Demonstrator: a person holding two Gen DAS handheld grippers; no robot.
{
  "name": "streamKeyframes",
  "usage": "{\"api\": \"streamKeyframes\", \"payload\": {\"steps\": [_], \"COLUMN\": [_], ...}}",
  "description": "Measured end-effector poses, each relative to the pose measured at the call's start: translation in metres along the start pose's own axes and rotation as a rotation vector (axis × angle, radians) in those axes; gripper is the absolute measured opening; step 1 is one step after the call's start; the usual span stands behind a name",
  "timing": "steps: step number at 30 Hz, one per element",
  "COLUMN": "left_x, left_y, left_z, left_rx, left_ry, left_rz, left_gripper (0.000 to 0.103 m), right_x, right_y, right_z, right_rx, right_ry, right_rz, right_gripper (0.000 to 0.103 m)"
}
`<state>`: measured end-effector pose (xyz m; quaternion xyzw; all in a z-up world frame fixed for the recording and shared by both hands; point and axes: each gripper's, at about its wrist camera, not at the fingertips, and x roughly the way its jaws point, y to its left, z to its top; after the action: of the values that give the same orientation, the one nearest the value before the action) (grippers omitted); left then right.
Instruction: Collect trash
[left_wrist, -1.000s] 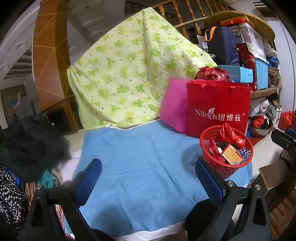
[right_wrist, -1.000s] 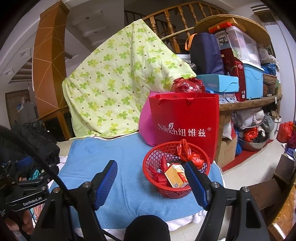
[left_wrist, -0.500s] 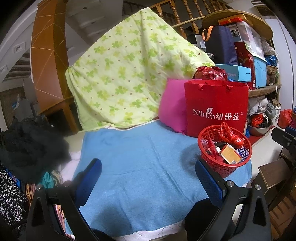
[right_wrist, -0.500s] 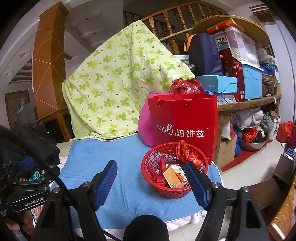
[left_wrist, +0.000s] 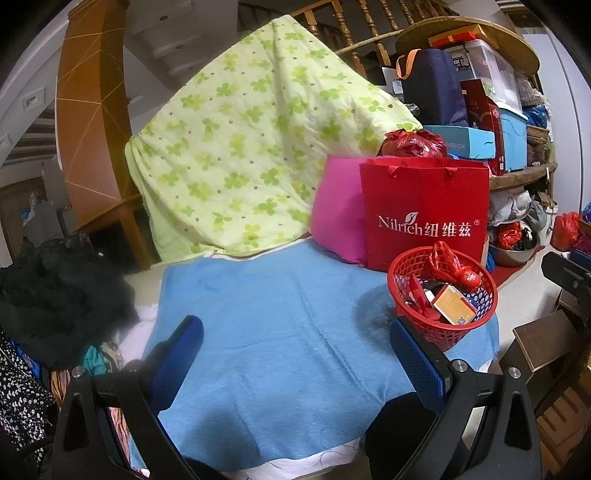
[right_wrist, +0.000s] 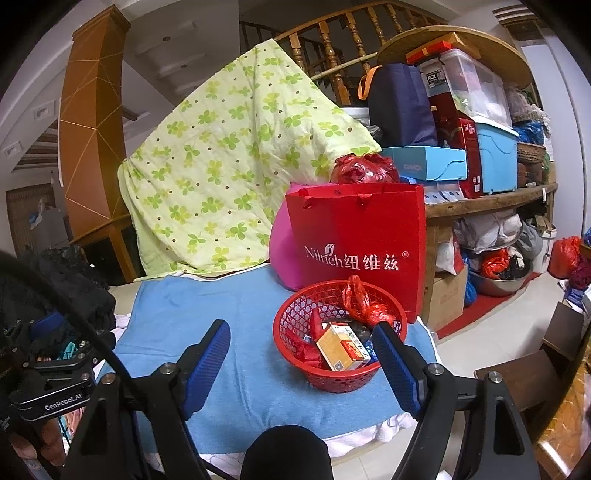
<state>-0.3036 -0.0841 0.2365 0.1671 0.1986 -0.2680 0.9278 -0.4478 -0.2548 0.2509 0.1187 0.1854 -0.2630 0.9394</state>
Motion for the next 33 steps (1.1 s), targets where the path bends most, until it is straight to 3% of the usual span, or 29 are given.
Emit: {"api": "streamKeyframes", "payload": {"steps": [33], "left_x": [-0.009], "left_y": [-0.013], "left_z": [0.005], "left_rx": [0.015], "left_ry": [-0.006], "left_rz": [-0.029], "left_gripper": [0.1], "right_x": [-0.006], "right_y": [-0.006], "right_z": [0.004], "right_rx": [-0.01], "right_ry": [-0.016], "right_rz": [-0.004], "right_gripper": [0.082]}}
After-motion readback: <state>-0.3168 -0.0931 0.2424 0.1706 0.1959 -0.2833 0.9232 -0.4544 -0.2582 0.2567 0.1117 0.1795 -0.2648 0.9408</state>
